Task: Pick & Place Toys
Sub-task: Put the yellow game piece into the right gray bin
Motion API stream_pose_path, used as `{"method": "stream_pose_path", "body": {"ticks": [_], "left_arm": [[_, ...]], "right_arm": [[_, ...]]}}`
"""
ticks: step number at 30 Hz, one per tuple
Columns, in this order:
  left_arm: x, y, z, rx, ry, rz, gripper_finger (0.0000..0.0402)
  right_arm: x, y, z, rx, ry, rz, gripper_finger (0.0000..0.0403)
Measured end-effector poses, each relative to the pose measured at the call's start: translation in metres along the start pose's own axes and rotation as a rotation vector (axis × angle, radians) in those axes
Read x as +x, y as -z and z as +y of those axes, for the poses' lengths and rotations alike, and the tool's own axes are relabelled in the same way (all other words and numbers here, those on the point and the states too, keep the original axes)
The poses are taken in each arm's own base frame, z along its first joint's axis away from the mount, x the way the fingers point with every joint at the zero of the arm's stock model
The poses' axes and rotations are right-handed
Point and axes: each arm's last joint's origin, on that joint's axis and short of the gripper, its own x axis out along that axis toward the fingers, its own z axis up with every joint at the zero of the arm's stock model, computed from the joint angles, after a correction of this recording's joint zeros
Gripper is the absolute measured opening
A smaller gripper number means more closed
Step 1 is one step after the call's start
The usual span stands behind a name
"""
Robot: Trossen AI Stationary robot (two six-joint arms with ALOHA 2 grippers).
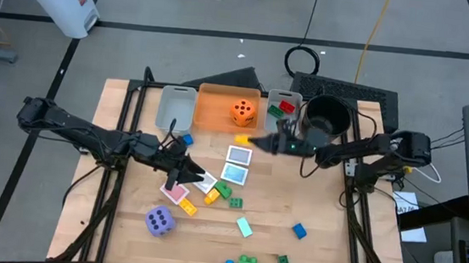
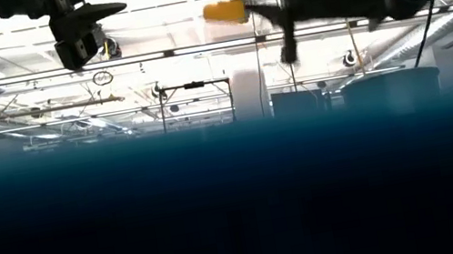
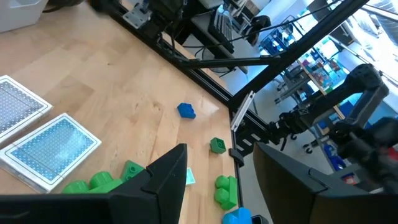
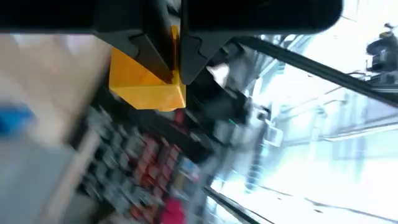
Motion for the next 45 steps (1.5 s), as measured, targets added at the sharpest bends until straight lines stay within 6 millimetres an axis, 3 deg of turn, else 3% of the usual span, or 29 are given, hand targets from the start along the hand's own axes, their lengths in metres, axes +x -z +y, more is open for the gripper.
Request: {"method": "stream_pose_path", "body": {"ticks": [5,11,15,18,23,30,34,45], "left_arm": [[0.0,0.0,0.001,0.007,-0.007,0.003,0.0189],[0.0,-0.002,0.005,0.003,-0.024,0.002,0.0189],[-0.001,-0.006,0.008,-0.009,-0.032,-0.022,0.0189],[-0.001,-0.014,0.009,-0.046,-0.014,-0.073,0.0189],[-0.005,-0.035,0.009,-0.085,0.115,-0.176,0.0189],[-0.014,-0.058,0.018,-0.155,0.205,-0.276,0.0189],[-0.017,-0.065,0.021,-0.118,0.187,-0.341,0.0189],[-0.022,-0.075,0.018,0.017,0.131,-0.522,0.0189]], "right_arm": [[0.022,-0.031,0.039,-0.159,0.003,-0.003,0.0001],[0.041,-0.063,0.086,-0.402,0.266,0.143,0.0001],[0.046,-0.074,0.116,-0.553,0.362,0.238,0.0001],[0.051,-0.075,0.131,-0.606,0.339,0.253,0.0],[0.055,-0.062,0.137,-0.618,0.291,0.28,0.0],[0.079,-0.036,0.14,-0.689,0.187,0.201,0.0],[0.093,-0.026,0.14,-0.705,0.088,0.146,0.0],[0.116,-0.01,0.119,-0.622,0.102,0.04,0.0]]}}
